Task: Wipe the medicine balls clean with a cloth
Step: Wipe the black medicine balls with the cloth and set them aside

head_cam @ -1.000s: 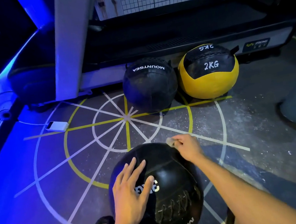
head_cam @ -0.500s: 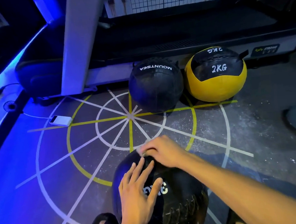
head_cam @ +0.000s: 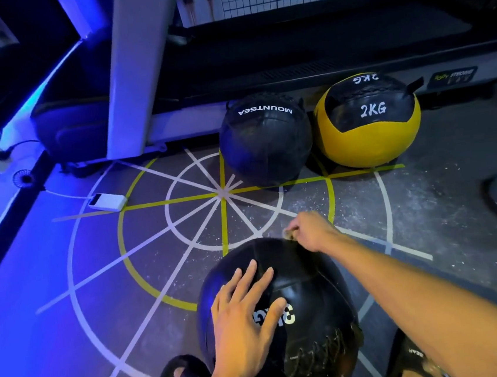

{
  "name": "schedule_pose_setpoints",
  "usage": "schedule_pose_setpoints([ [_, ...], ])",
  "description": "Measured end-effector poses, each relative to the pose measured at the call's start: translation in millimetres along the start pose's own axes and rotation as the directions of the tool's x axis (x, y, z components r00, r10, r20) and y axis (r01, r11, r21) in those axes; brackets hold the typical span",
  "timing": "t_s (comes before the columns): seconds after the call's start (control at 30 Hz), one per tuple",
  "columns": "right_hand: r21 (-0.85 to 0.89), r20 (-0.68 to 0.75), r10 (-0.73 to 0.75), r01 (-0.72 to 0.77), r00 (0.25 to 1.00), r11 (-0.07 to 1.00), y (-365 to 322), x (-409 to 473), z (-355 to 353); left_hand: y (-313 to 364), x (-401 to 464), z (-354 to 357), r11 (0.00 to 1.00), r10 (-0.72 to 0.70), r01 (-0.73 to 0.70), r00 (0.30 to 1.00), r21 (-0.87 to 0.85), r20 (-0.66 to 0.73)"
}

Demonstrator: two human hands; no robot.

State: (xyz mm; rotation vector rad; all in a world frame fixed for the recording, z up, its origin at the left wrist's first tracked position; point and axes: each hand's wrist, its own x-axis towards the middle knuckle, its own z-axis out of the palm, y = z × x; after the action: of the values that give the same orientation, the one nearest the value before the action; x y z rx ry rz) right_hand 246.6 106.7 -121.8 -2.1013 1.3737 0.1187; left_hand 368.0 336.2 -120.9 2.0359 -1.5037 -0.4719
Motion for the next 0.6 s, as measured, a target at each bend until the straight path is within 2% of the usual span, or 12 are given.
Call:
schedule_pose_setpoints([
  [0.03,0.011,-0.004,-0.002,0.002,1.000,1.000,-1.8,1.6,1.0,0.6,1.4,1.3,1.000,0.002,-0.002,1.000,-0.001,0.006],
  [0.13,0.078,0.013,-0.223,0.221,0.975,0.972,-39.4,0.4,6.2,2.4,3.6,4.1,1.000,0.006,-0.006,1.000,0.019,0.016],
  [0.2,0.083,0.058,-0.307,0.302,0.950,0.950,-59.5,3.0,14.5,3.1,5.1,3.4,1.000,0.004,-0.005,0.999,0.025,0.032],
  [0.23,0.071,0.070,-0.294,0.290,0.953,0.954,-59.4,9.3,17.3,2.7,5.6,2.2,1.000,0.002,-0.003,0.999,0.027,0.033],
  [0.33,0.011,0.073,-0.107,0.106,0.992,0.994,-30.8,20.4,10.1,-0.2,5.4,-0.4,1.000,-0.005,0.005,1.000,0.006,0.014],
  [0.4,-0.007,0.067,-0.043,0.043,0.997,0.999,-3.8,17.2,-0.6,-3.6,7.2,-1.9,1.000,-0.008,0.007,1.000,-0.024,-0.003],
  [0.6,0.339,0.062,-0.049,0.025,0.997,0.941,62.9,-21.8,-19.3,-26.6,30.6,-10.3,0.994,-0.030,0.032,0.999,-0.107,0.017],
])
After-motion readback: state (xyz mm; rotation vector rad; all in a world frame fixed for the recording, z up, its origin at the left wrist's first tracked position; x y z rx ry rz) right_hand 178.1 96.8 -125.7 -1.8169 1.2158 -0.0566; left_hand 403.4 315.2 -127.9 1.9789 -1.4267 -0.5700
